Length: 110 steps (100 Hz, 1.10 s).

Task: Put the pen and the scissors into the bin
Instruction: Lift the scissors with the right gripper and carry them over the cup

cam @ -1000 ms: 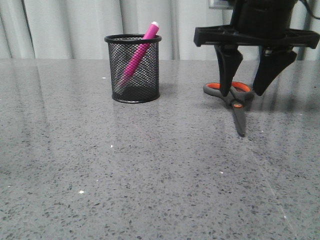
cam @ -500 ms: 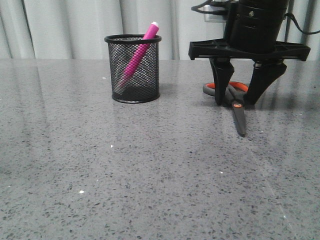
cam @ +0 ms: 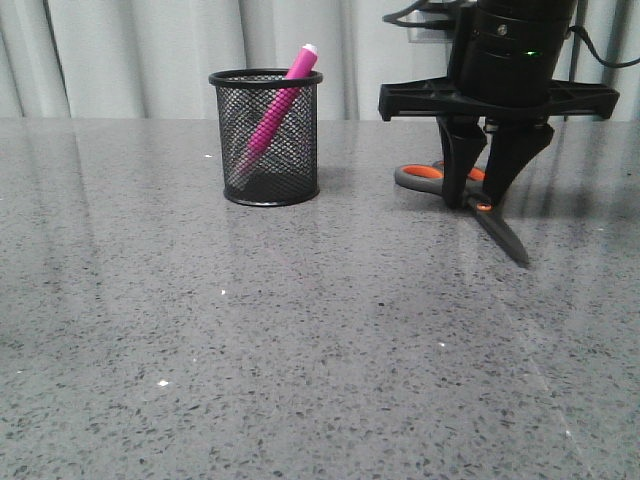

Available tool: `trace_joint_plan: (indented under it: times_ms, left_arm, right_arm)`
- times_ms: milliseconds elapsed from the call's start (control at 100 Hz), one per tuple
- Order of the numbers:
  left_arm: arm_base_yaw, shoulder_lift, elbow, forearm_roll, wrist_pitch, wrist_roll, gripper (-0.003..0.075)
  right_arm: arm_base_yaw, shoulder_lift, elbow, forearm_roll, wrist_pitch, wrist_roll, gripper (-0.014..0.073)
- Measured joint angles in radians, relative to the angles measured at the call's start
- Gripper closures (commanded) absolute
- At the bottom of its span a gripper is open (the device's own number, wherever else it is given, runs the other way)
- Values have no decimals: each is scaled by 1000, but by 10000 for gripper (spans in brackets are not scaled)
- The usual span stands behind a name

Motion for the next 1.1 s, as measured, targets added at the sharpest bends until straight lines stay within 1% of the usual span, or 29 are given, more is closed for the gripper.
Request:
trace_joint_plan:
  times_ms: [110, 230, 320, 420, 490, 560, 720, 880, 980, 1100]
  left_arm:
    - [0, 0, 0, 0, 0, 0, 742]
    - [0, 0, 0, 0, 0, 0, 742]
    - [0, 0, 0, 0, 0, 0, 742]
    - [0, 0, 0, 0, 0, 0, 742]
    - [0, 0, 0, 0, 0, 0, 742]
    - [0, 0, 0, 0, 0, 0, 742]
    - [0, 0, 0, 0, 0, 0, 742]
    - [0, 0, 0, 0, 0, 0, 742]
    - [0, 0, 0, 0, 0, 0, 742]
    - [0, 0, 0, 0, 0, 0, 742]
  right_arm:
    - [0, -29, 19, -4, -36, 0, 669]
    - [0, -135, 74, -4, -137, 0, 669]
    - [0, -247, 154, -4, -274, 0, 669]
    - [0, -374, 257, 12, -487, 0, 669]
    - [9, -437, 317, 29, -624, 0, 669]
    - [27, -470, 351, 38, -730, 0, 669]
    - [89, -468, 366, 46, -918, 0, 669]
    - [140, -403, 368, 46, -1180, 0, 669]
    - [157, -340, 368, 1, -1340, 0, 669]
    - [167, -269, 368, -82, -1462, 0, 669]
